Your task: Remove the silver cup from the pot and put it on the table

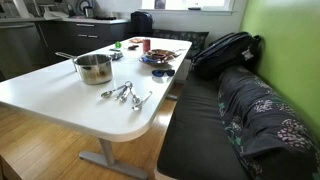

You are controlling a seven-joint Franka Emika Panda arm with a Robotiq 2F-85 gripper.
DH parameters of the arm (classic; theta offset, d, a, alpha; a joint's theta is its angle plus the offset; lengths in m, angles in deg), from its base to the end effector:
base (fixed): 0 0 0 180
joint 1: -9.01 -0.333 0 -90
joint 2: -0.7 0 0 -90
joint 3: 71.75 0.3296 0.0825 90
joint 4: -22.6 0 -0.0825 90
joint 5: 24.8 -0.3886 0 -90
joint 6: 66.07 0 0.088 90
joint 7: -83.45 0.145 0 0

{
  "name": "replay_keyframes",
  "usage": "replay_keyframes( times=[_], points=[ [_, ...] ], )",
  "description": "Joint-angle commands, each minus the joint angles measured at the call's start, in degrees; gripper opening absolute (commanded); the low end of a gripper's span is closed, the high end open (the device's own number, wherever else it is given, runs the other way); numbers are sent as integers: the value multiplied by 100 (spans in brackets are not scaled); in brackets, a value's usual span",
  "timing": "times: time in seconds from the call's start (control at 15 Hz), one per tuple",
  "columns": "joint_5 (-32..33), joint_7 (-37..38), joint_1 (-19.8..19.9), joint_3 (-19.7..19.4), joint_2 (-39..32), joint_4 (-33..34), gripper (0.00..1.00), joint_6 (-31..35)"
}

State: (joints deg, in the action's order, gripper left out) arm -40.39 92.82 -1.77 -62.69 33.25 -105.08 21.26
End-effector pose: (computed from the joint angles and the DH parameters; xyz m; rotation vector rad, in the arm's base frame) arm 0.3192 0.1679 0.5463 -2.9732 -0.2168 0.2714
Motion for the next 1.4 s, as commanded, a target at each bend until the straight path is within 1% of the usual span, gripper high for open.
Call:
replay_keyframes(
  times=[0.0,0.07,0.13,0.2,0.4,0.6,0.67,0.73,0.8,0.87,0.93,1.0,1.13,1.33],
  points=[
    [-32,-38,100,72,2,19,100,-28],
    [-32,-38,100,72,2,19,100,-28],
    [-45,-128,116,113,161,-186,100,631],
    [-58,-148,166,105,124,-287,100,1098],
    [495,-495,292,93,-83,-613,100,2644],
    [1000,-698,413,82,-613,-1065,100,4168],
    [1145,-696,459,64,-882,-1208,100,4551],
    [1257,-666,497,39,-1131,-1289,100,4800],
    [1388,-609,568,14,-1425,-1362,100,4936],
    [1622,-446,702,25,-1716,-1369,100,4849],
    [1716,-337,762,-9,-1987,-1340,100,4768],
    [1477,-506,564,-55,-1505,-1399,100,4731],
    [1596,-480,669,-102,-1941,-1381,100,4766],
    [1613,-474,682,-107,-2071,-1314,100,4777]
  ],
)
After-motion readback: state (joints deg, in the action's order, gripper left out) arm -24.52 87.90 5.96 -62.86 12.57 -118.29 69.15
